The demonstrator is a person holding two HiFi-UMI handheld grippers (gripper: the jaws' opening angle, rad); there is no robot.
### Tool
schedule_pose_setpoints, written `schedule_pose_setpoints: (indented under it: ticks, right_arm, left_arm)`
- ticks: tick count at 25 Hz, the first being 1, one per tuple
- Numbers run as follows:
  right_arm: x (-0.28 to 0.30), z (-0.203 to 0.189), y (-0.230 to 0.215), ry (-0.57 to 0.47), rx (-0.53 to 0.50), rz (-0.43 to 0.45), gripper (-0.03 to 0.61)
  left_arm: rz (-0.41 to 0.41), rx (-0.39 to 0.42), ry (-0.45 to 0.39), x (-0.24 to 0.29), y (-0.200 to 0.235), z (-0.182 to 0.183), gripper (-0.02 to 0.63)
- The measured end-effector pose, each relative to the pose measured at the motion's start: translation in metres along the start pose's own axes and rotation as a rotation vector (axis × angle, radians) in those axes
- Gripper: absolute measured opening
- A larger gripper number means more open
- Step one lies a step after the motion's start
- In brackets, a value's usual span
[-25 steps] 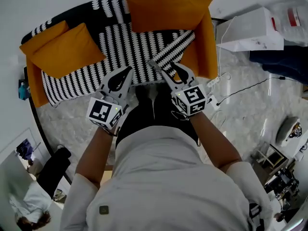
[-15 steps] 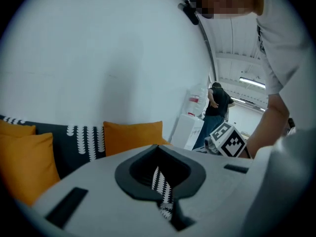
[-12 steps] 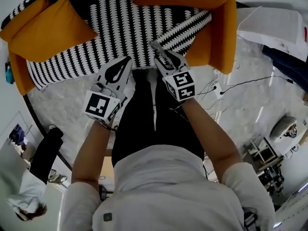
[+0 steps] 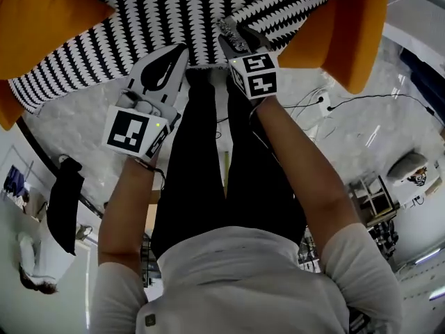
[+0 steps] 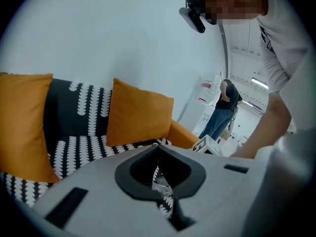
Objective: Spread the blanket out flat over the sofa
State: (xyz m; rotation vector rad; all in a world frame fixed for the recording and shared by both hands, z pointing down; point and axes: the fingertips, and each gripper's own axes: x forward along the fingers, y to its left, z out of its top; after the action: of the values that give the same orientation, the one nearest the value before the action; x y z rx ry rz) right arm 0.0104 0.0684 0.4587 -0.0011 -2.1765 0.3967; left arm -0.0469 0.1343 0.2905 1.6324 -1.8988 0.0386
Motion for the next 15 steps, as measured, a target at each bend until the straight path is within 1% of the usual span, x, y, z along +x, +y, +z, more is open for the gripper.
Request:
schedule_pose_setpoints:
  ticks: [3,6,10,13,15]
  right_arm:
    - [0.041,-0.036,-0.018,0.037,0.048,-0.024,0.199]
    - [0.074,-0.060,-0.040,0.069,0.069,-0.053,0.201]
    - [0.096,-0.063,-0.056,0.095,0.076,-0.108,0.208]
    - [0.103,-0.059,-0.056,0.114,0.084,-0.140,0.210]
    - [0.106,-0.054,-0.055,0.127,0.068,-0.158,0.207]
  left_arm:
    - [-0.013,-0.027,0.024,0.019,0.000,-0.039,0.009]
    - [-0.041,-0.024,0.039,0.040,-0.004,-0.062,0.009]
    - [-0.068,-0.001,0.034,0.048,-0.001,-0.063,0.009]
    - [-0.081,-0.002,0.026,0.043,0.005,-0.054,0.009]
    - [-0.084,-0.010,0.031,0.040,0.009,-0.052,0.009]
